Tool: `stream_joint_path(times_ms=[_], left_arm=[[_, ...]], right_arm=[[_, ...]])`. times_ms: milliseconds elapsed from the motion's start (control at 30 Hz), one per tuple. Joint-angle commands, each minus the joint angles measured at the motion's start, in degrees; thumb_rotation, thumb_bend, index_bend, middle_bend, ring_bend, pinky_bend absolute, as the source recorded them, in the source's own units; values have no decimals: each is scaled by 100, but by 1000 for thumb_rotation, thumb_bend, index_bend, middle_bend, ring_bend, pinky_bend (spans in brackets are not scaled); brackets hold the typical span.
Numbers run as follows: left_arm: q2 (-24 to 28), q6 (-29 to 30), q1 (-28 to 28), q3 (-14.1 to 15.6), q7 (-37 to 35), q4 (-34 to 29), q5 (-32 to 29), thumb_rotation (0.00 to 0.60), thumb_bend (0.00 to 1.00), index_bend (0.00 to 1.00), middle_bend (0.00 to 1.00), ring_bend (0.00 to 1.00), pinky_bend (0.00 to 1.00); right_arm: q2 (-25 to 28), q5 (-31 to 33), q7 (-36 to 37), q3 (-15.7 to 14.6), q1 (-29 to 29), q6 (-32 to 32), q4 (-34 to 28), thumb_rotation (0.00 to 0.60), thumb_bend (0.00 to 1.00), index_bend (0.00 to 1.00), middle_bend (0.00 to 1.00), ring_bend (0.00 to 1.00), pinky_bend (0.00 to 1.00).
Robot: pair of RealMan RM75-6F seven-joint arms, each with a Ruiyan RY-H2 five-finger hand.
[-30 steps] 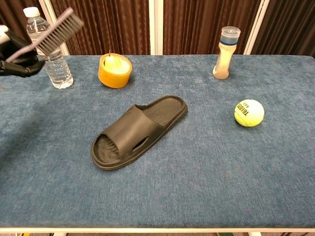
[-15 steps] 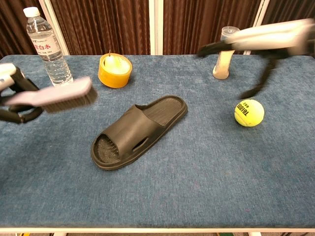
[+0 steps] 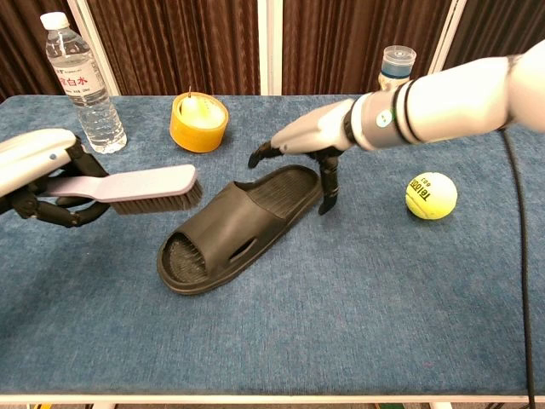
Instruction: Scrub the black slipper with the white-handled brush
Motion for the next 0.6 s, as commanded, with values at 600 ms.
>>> stream_joint_path(times_ms=[600], left_arm=[[-845,-550,-476,-291,-92,1133,-418,600,524,1000,1000,1000,1000]], right_arm=[[-491,617,-473,-392,432,321,565,600,219,378,314,111,98]])
